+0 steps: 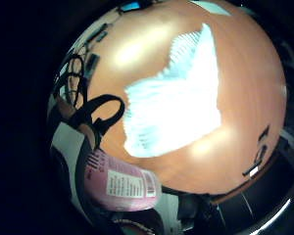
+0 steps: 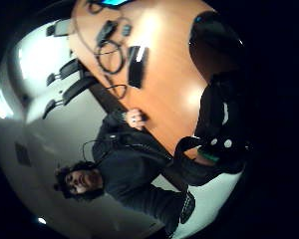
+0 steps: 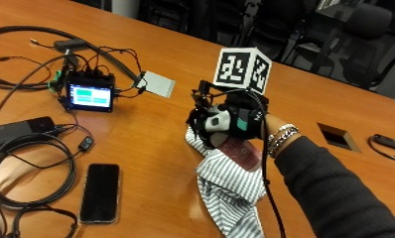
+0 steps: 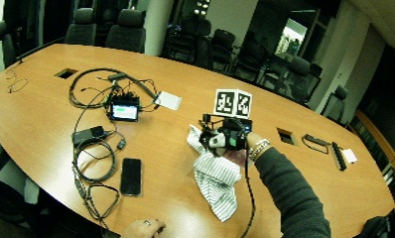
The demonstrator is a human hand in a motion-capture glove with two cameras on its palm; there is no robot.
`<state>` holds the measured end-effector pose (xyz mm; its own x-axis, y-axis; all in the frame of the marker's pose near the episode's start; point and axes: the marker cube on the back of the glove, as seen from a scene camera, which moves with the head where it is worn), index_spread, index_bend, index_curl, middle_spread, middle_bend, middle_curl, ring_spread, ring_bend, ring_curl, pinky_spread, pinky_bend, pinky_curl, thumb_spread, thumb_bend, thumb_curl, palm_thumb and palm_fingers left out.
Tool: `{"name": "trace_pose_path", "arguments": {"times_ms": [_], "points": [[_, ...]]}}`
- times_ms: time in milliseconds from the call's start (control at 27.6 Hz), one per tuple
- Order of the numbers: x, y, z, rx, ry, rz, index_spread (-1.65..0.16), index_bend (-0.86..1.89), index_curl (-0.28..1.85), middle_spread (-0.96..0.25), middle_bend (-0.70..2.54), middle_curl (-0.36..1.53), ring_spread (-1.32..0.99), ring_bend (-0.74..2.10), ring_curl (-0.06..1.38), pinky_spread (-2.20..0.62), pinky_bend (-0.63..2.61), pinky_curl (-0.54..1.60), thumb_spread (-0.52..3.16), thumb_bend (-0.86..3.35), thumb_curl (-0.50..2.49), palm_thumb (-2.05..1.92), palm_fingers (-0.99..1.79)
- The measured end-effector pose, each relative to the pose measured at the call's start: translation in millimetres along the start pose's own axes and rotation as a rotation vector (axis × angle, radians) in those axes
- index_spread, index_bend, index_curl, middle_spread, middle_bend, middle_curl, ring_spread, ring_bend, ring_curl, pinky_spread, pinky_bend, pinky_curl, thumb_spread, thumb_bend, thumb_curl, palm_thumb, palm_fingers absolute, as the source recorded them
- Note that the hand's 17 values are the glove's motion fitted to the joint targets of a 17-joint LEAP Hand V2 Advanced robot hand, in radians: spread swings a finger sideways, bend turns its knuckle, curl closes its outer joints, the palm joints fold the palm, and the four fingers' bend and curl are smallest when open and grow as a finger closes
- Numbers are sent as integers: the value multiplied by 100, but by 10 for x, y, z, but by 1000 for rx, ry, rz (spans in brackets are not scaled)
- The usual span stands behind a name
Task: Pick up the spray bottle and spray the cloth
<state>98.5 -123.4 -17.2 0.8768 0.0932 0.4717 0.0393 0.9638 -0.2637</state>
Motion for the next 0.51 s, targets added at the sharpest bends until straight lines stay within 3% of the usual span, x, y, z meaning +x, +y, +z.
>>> {"name": "trace_pose_path", "arguments": {"times_ms": [290, 507], "points": [[-265, -419, 14, 219, -290, -212, -29, 20, 54, -20, 46, 49, -16, 63, 44, -27, 50, 38, 137, 0, 59, 82, 128], [-54, -734, -9, 497, -353, -226, -28, 19, 55, -19, 44, 49, -13, 60, 43, -23, 49, 38, 143, 1, 57, 83, 125]]}}
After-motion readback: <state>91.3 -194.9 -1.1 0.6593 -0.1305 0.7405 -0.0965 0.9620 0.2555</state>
